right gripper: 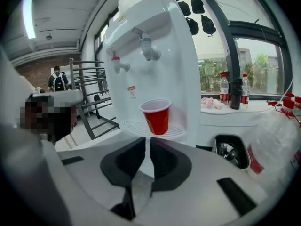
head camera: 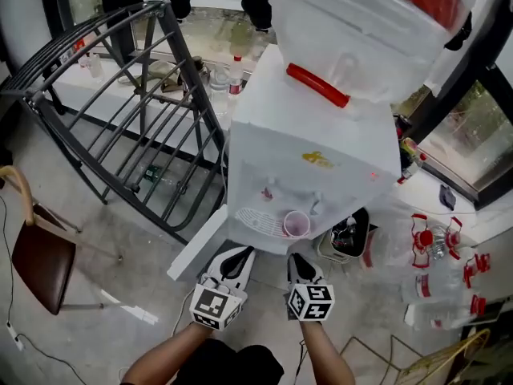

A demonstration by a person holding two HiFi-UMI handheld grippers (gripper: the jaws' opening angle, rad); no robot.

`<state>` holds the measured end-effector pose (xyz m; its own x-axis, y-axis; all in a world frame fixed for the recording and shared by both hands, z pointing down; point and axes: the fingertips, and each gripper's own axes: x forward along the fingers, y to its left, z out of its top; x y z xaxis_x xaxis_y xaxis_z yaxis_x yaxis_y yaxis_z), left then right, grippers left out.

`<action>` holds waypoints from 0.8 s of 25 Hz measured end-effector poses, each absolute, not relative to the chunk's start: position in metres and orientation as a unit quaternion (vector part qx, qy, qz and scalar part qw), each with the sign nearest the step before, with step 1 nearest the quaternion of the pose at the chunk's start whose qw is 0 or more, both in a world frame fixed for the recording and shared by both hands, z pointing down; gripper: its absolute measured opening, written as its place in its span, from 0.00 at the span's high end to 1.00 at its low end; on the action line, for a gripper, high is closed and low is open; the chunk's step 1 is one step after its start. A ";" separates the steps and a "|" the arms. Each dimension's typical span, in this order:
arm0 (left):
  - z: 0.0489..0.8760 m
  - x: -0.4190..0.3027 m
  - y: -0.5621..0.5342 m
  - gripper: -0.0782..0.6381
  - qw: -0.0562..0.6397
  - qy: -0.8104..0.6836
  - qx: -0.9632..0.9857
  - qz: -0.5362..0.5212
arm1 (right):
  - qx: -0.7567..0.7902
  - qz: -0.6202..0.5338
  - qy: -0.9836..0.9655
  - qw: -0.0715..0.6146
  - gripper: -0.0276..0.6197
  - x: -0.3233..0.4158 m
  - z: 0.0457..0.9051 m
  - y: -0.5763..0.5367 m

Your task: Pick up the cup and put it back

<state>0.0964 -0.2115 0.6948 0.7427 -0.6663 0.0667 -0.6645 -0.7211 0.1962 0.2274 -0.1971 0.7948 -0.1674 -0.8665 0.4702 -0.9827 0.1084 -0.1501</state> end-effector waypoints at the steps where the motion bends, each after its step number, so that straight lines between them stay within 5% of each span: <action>1: 0.685 0.096 -0.211 0.88 0.108 -0.359 0.927 0.004 | 0.632 0.234 -0.726 0.137 0.92 0.226 0.793 -0.192; 10: 0.559 0.079 -0.191 0.88 0.146 -0.362 0.920 0.046 | 0.622 0.335 -0.690 0.159 0.96 0.196 0.707 -0.146; 20: 0.375 0.060 -0.174 0.88 0.191 -0.346 0.918 0.046 | 0.645 0.336 -0.672 0.141 0.96 0.173 0.494 -0.112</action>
